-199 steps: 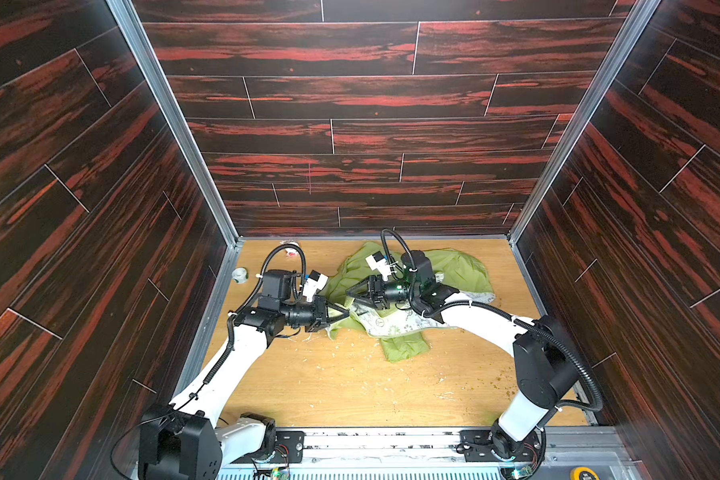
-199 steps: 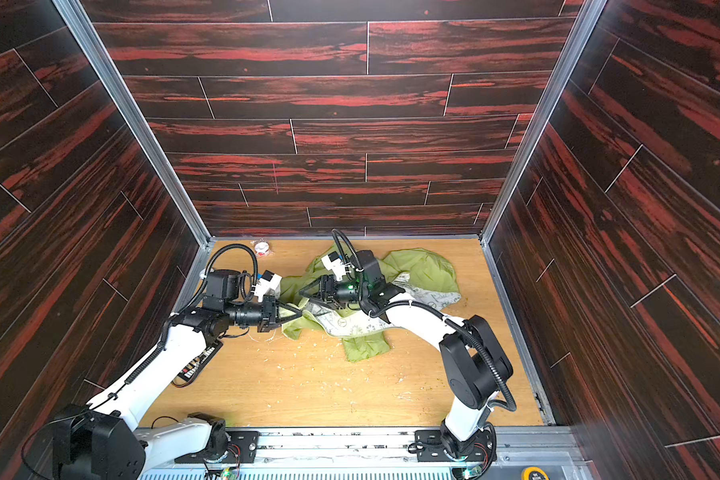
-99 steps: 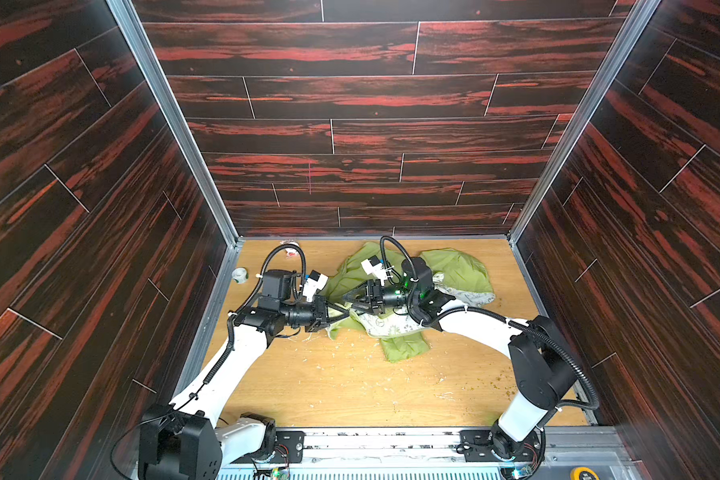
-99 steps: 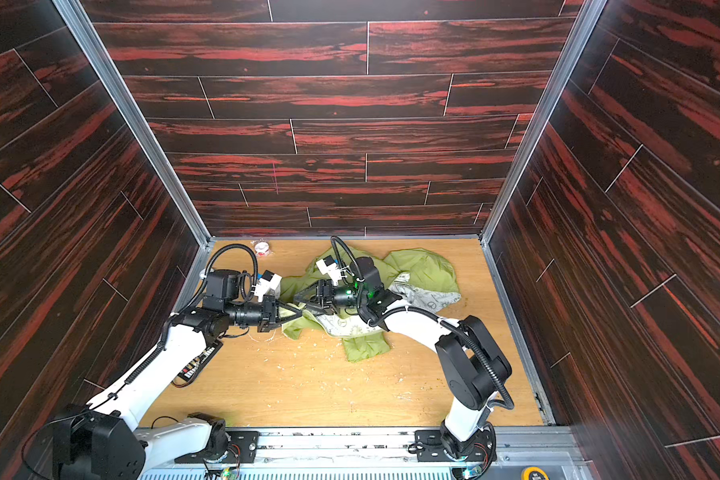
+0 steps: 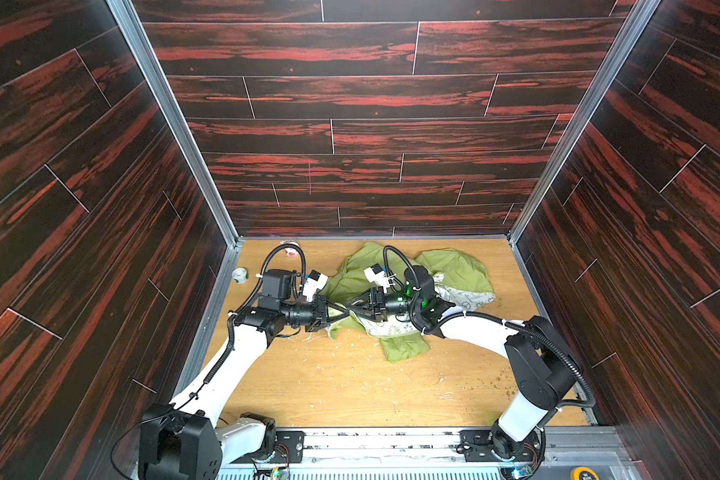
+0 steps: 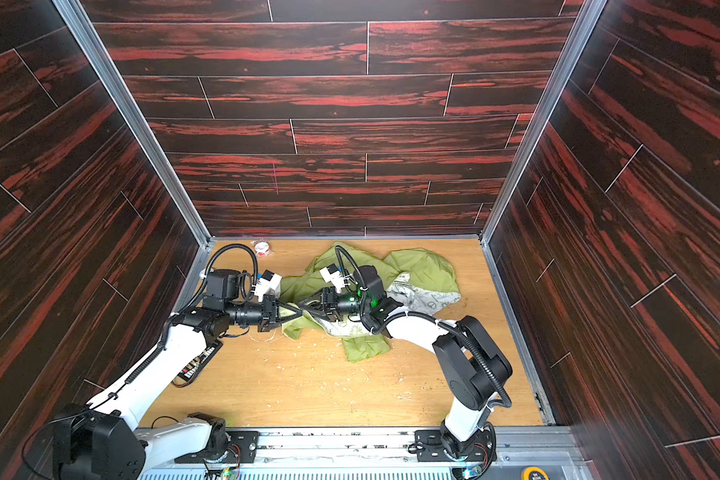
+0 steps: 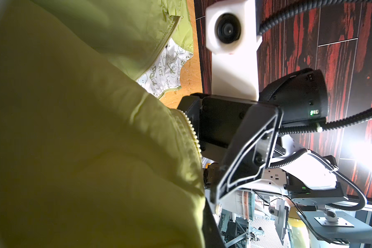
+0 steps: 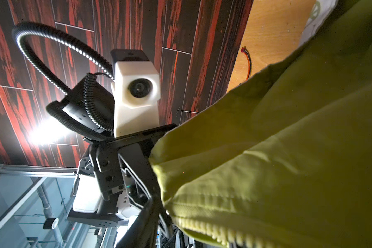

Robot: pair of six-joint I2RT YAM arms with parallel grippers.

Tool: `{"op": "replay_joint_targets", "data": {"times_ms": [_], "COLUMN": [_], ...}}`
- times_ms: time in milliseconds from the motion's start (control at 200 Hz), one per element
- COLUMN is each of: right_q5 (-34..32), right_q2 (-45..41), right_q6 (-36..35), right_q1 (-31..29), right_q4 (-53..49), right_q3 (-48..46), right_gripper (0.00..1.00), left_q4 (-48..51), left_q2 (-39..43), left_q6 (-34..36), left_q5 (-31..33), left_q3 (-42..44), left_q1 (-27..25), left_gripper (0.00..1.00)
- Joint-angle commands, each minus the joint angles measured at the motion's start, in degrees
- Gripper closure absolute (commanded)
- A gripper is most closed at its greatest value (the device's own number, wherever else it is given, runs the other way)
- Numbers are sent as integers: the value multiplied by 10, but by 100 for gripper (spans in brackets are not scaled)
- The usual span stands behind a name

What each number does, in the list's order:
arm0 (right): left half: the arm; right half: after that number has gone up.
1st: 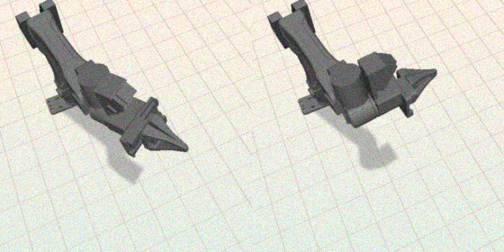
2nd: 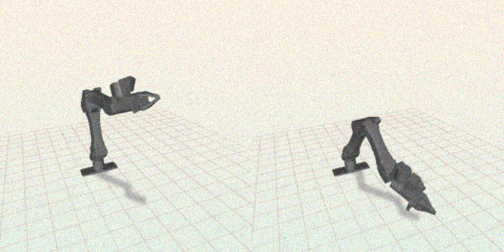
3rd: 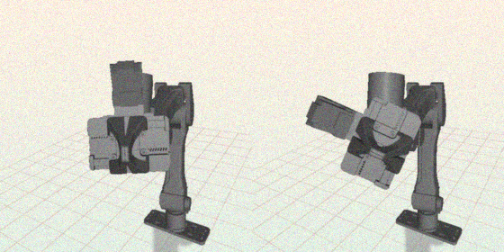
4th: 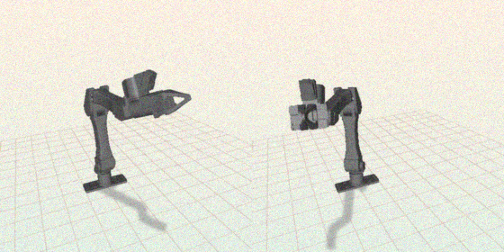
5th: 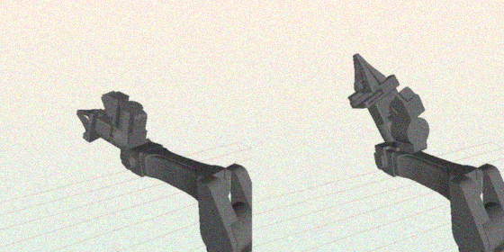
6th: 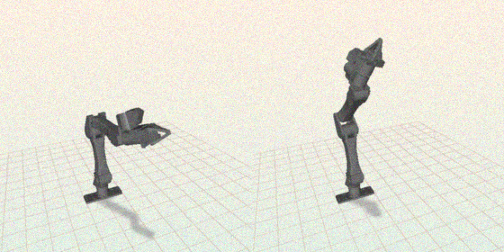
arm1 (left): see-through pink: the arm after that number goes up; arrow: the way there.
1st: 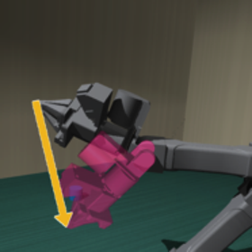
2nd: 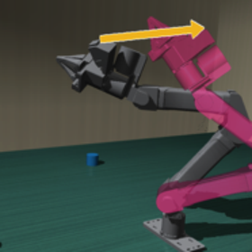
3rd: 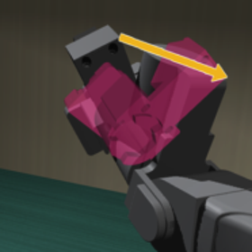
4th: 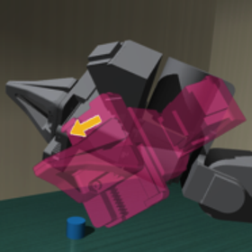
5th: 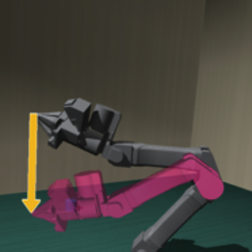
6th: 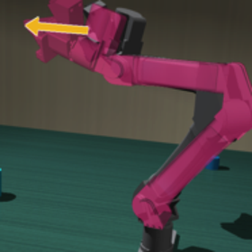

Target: Zip up the jacket

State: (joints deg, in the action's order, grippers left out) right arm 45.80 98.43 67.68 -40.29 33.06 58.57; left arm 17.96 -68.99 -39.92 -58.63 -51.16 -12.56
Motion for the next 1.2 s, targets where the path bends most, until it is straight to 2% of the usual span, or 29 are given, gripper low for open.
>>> {"op": "replay_joint_targets", "data": {"times_ms": [0, 110, 255, 446, 837, 1017, 1197], "right_q5": [-1, -4, -11, -17, 12, 13, 14], "right_q2": [-35, -34, -22, 0, 64, 49, 25], "right_q6": [4, 1, -13, -37, 21, 47, 52], "right_q1": [-3, -3, -2, -2, -2, -2, -2], "right_q4": [19, 13, -11, -35, 105, 176, 198], "right_q3": [-1, 3, 13, 40, 62, 22, -8], "right_gripper": [54, 55, 40, 35, 35, 37, 38], "left_q4": [-14, -15, -15, -15, -21, -22, -24], "left_q2": [0, -1, 0, 3, 8, 9, 6], "left_q6": [2, 2, -2, -5, -18, -21, -22], "left_q5": [-11, -13, -16, -17, -22, -19, -17], "left_q3": [-7, -7, -7, -6, -4, -3, -1], "left_q1": [0, 0, 0, 0, 0, 0, -1], "left_gripper": [100, 100, 100, 100, 100, 100, 100]}}
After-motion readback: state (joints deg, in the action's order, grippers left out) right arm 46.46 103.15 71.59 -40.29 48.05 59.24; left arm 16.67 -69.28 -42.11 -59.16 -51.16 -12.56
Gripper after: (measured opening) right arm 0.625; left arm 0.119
